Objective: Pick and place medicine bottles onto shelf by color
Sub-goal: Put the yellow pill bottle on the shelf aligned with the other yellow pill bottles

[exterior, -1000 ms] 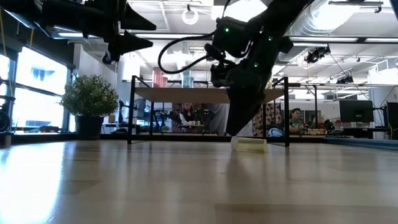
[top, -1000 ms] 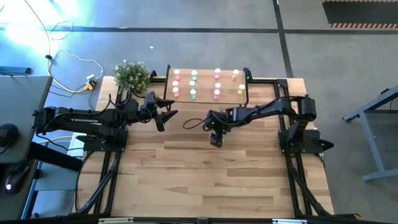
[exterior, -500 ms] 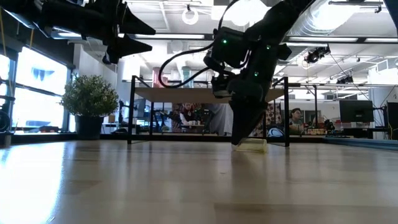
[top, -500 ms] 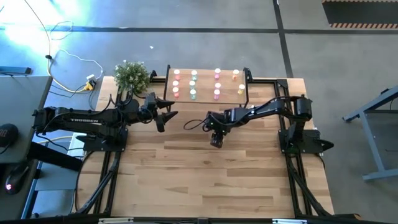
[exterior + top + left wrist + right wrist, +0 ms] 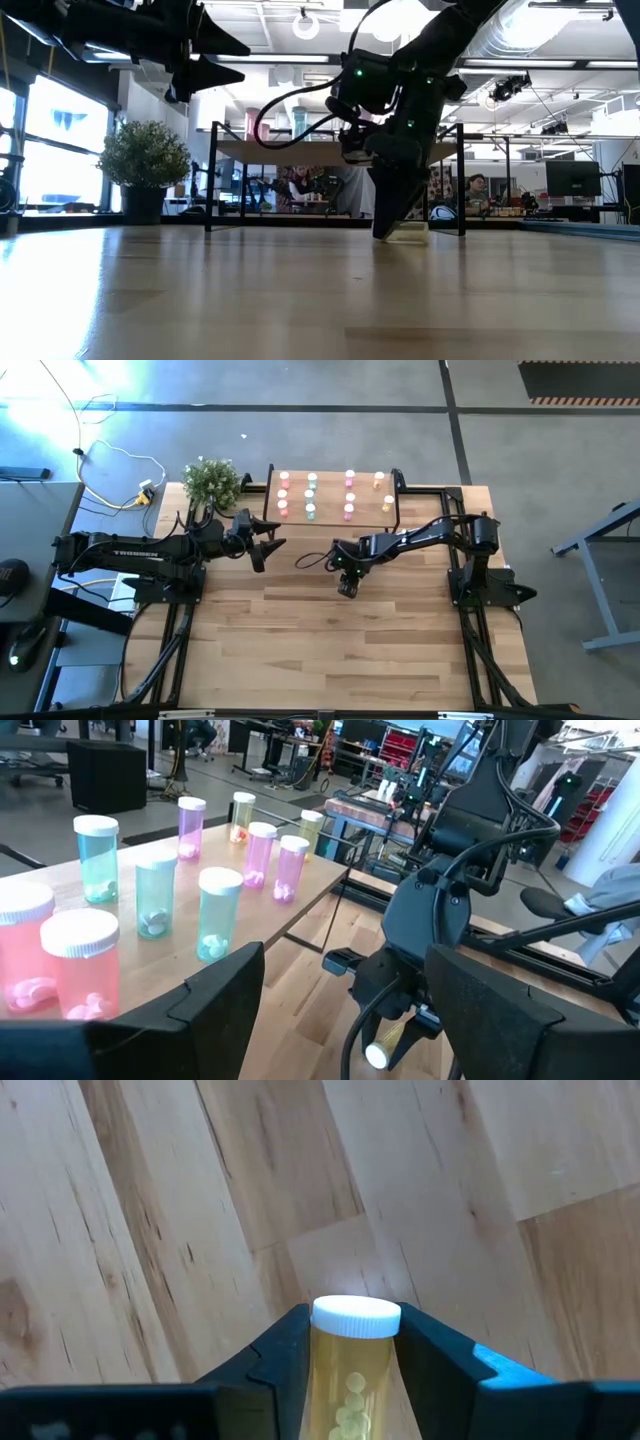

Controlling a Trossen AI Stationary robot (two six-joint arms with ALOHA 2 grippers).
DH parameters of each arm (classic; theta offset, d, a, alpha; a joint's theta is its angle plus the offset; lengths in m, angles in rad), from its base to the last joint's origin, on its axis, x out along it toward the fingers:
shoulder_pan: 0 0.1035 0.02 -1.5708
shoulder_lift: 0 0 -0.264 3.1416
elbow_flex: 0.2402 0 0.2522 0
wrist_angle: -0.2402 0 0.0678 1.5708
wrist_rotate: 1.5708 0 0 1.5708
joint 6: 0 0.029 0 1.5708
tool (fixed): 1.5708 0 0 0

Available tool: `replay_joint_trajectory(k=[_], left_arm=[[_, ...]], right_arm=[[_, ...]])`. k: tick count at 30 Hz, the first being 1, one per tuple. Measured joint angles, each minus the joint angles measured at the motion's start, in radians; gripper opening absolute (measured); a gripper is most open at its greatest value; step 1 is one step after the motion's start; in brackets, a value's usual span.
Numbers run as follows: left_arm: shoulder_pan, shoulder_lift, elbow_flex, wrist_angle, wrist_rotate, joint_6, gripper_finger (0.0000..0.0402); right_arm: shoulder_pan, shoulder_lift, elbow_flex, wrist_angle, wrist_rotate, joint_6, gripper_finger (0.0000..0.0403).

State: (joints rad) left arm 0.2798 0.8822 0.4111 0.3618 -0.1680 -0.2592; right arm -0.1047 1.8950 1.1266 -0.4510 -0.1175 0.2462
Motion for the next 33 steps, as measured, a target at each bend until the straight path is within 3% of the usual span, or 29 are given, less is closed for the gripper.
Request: replay_joint_trajectory(k=[11, 23, 33], left_arm=[[0.0, 0.0, 0.0, 0.0, 0.0, 0.0, 0.0268], [0.0, 0.0, 0.0, 0.0, 0.0, 0.0, 0.0268], [0.0, 0.0, 0.0, 0.0, 0.0, 0.0, 0.0268]], right_arm=[[0.0, 0.006, 0.04, -0.033, -0.006, 0.0, 0.0103], [0.0, -0.01, 0.042, -0.024, -0.043, 0.036, 0.0099], [0.003, -0.101, 0.043, 0.041, -0.049, 0.211, 0.0099]])
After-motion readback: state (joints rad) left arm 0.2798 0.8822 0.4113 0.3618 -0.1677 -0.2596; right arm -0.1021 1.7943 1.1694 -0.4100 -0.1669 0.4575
